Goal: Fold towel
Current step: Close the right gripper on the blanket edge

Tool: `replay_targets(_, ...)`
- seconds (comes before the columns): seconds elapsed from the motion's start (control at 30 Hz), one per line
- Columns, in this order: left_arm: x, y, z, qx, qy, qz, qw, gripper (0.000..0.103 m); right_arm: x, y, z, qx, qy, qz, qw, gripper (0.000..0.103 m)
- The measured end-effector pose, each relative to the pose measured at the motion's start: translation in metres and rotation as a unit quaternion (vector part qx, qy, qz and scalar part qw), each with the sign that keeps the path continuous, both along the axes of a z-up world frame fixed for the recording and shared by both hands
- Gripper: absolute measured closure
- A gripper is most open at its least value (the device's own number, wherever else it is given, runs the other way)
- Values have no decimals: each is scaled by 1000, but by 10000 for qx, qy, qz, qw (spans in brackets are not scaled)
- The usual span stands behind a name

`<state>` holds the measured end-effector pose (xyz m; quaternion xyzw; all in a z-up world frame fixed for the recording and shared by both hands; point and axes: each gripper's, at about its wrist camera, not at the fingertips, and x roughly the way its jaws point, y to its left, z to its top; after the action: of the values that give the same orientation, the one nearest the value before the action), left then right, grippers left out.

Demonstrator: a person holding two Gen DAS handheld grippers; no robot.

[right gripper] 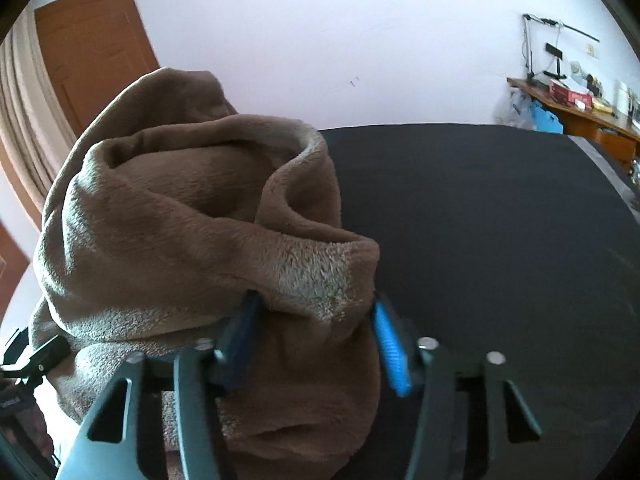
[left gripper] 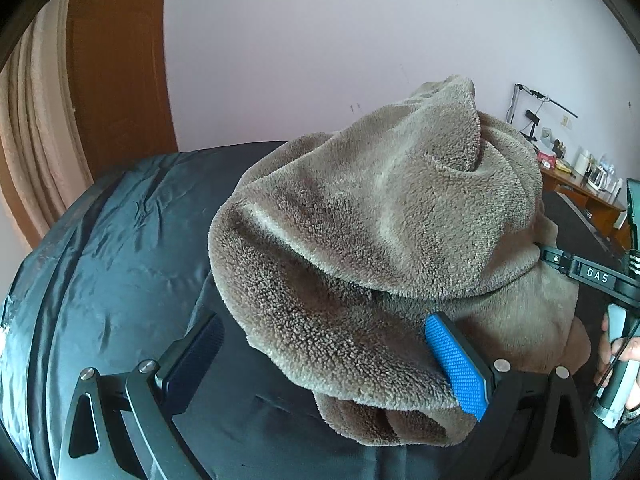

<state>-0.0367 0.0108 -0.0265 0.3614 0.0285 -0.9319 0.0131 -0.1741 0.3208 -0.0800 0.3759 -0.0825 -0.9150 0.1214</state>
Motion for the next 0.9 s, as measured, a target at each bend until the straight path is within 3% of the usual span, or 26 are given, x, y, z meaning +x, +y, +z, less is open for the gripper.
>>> replay_targets(0.1,-1,0,-1,-1,-15,8,10000,0,11,-9,7,253,230,81,9994,79)
replay_targets(0.17,-1,-1,-1,6,-22,14,10000,0,20,-15,13,424,410,121,9982,83)
replay_targets(0.3,-5,3,3,15,-31,45,10000,0,42,-19,28,531,758,28,9957,85)
replay_targets(0.53,-9,1,4,39,-23,66,10000,0,83,-17,68,307,1354,-108,9903,86)
replay_targets(0.73,-8,-4,8,112,22,150,9998,0,111,-40,103,146,1776,199,9838,86)
replay_targets(0.9,-3,-8,12,250,72,202,9995,0,148,-58,109,187,1827,597,9812,86)
